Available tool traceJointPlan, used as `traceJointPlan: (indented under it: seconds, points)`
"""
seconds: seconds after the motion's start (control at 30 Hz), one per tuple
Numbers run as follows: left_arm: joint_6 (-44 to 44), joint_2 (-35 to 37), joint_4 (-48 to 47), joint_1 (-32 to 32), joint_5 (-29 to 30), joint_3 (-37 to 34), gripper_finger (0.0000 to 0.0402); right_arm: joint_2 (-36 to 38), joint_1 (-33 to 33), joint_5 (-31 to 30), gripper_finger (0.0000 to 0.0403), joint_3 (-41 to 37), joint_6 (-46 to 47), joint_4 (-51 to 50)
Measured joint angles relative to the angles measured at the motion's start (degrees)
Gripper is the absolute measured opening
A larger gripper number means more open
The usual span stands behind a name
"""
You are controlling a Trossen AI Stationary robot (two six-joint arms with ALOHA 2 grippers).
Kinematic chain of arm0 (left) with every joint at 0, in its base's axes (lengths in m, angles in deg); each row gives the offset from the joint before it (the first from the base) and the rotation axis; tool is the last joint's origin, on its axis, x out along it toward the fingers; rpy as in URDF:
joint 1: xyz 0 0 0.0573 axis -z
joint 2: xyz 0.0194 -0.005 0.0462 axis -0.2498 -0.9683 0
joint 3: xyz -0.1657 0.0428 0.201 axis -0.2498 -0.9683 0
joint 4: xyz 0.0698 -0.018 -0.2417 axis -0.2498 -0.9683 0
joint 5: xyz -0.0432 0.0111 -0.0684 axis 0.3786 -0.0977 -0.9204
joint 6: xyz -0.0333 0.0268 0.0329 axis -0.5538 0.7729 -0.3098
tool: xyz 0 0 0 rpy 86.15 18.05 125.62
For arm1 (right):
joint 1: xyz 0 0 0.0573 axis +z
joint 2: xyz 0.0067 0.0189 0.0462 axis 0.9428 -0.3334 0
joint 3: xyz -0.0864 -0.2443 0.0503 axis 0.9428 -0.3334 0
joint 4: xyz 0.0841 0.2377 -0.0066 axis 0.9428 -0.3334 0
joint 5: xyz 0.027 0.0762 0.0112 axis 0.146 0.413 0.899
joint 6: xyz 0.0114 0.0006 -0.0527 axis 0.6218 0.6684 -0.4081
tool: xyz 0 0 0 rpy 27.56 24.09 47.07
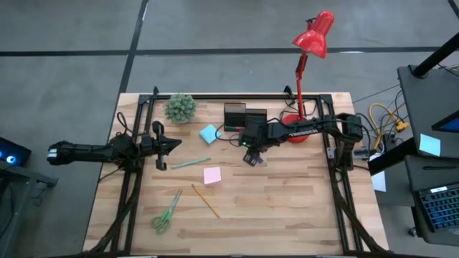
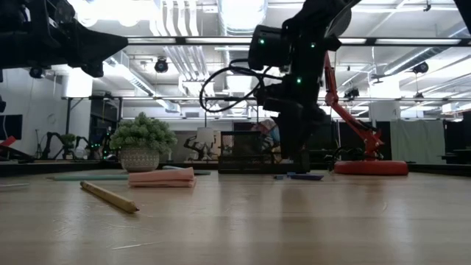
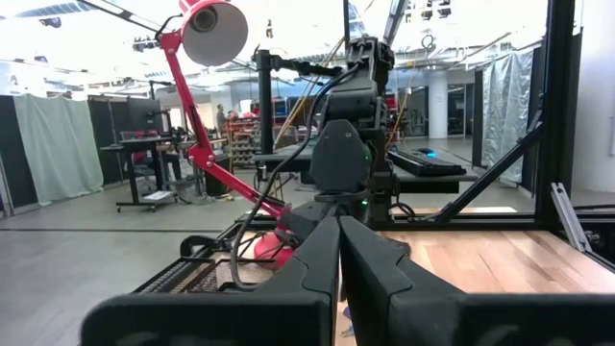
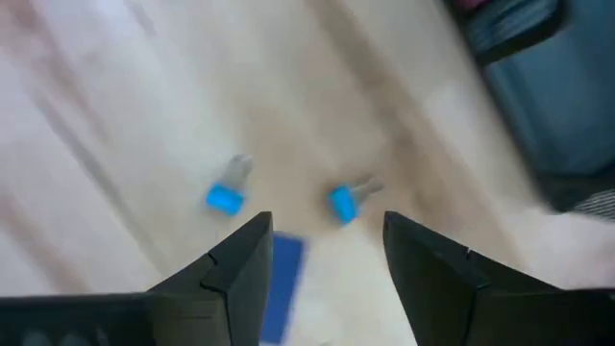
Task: Pick and place office supplies into organizer
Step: Put the dark blue eraser into the desk organizer
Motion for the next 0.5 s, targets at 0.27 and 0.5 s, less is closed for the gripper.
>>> traceJointPlan:
  seconds: [0.27, 0.5]
  points:
    - [0.0, 0.0, 0.0, 0.0, 0.0, 0.0, 0.0000, 0.0, 2.0, 3.1, 0.0190, -0.7, 4.5, -0.4]
    - [0.0, 0.0, 0.0, 0.0, 0.0, 0.0, 0.0000, 0.0, 2.8, 2.9, 0.0190, -1.5, 6.1, -1.5]
